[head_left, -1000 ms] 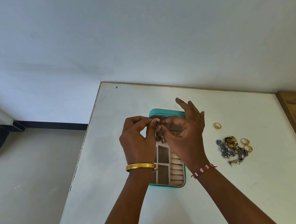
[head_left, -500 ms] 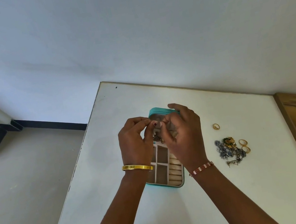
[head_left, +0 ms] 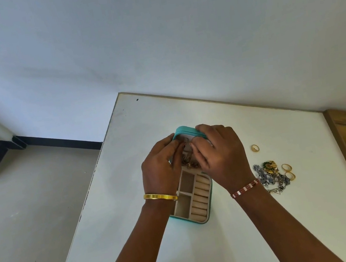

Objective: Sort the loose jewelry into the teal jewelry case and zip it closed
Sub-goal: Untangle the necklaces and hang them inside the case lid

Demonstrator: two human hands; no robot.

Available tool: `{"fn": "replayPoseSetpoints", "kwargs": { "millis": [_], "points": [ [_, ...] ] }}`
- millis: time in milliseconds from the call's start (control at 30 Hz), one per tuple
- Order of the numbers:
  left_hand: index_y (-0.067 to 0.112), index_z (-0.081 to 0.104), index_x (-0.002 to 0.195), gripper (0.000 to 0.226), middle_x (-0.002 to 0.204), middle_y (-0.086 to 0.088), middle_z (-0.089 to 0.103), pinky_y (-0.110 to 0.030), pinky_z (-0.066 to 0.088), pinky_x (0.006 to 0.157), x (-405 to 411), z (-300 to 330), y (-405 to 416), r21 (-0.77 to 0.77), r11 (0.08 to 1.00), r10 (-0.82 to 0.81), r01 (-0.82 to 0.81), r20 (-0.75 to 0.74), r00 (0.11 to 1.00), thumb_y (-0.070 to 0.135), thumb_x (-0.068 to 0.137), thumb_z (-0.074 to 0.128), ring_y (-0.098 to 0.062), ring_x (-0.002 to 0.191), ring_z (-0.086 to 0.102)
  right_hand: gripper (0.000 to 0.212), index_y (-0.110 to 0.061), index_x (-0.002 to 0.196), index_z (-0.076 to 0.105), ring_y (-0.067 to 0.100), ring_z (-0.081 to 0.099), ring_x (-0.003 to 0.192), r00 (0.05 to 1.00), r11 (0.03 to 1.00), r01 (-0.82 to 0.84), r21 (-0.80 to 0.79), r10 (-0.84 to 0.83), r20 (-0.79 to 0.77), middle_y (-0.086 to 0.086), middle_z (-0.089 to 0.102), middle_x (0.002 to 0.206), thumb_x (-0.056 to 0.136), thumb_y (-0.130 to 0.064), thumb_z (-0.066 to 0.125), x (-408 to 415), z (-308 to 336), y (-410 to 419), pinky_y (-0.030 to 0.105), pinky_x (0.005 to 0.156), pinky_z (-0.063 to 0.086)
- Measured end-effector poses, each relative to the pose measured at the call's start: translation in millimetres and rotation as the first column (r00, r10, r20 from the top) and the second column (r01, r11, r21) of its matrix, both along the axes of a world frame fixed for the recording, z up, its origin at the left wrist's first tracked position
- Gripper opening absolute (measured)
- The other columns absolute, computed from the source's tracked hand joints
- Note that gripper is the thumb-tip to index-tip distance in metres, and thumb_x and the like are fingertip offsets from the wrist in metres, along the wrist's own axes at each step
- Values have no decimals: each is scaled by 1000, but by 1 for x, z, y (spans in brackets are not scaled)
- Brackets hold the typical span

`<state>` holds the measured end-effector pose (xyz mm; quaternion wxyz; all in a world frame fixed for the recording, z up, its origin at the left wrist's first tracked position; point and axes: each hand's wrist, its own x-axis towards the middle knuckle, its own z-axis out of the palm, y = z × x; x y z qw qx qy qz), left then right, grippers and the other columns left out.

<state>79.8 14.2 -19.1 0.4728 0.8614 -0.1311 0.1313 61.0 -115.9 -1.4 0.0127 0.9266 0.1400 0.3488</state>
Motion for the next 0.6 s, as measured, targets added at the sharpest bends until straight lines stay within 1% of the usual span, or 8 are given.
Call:
{"fn": "replayPoseSetpoints", "kwargs": {
  "millis": [100,233,300,367,433,467,533,600],
  "points": [
    [6,69,98,24,97,-12,71,-27,48,81,0,-3,3,37,999,-5,4,22,1000,14,76,62,-23,86,69,34,-5,80,66,25,65,75,1000,999,-4,-44,5,23,14,69,90,95,-22,41,0,-2,0,27,63,51],
    [4,69,97,23,96,-13,71,-20,48,78,3,-4,6,77,997,-28,23,69,997,13,77,61,-23,84,69,29,-6,80,65,24,66,76,998,999,4,-50,-1,55,13,69,89,93,-21,45,2,-5,0,27,63,50],
    [5,67,99,23,98,-12,70,-19,48,78,4,-3,6,84,996,-45,40,66,997,14,79,61,-22,85,67,30,-6,80,66,24,66,76,997,999,5,-48,-1,75,13,69,89,93,-22,44,3,-6,-1,27,63,51],
    [9,61,106,24,105,-8,66,-17,48,75,4,-2,4,17,999,-39,40,-40,998,16,83,62,-16,89,64,33,-5,80,66,25,66,75,996,999,4,-35,-1,87,13,69,88,94,-23,43,2,-6,-1,28,64,50],
    [17,51,112,32,111,3,60,-8,45,71,4,1,2,-112,994,-15,-9,-212,977,20,83,64,-6,89,57,33,-6,81,67,25,66,76,995,1000,10,-27,-8,96,13,69,88,94,-24,43,3,-7,-1,29,66,50],
    [20,46,115,38,111,6,57,-4,45,67,5,2,1,-163,986,-17,-27,-261,965,20,82,65,-3,86,56,32,-6,81,67,25,66,76,995,999,16,-27,-13,96,13,70,88,94,-24,43,3,-7,0,30,67,50],
    [21,39,124,51,108,11,56,0,45,66,8,2,-1,-231,972,-31,-34,-272,962,13,81,65,1,81,57,28,-7,81,67,25,66,78,996,999,24,-31,-21,89,13,70,89,92,-24,48,2,-8,0,30,69,50],
    [20,38,131,54,103,12,58,1,44,69,11,-1,0,-227,974,-51,-10,-262,964,7,83,61,1,81,56,24,-8,81,67,25,66,78,996,999,25,-35,-22,86,12,70,89,88,-25,52,3,-8,1,31,70,50]
  ]
}}
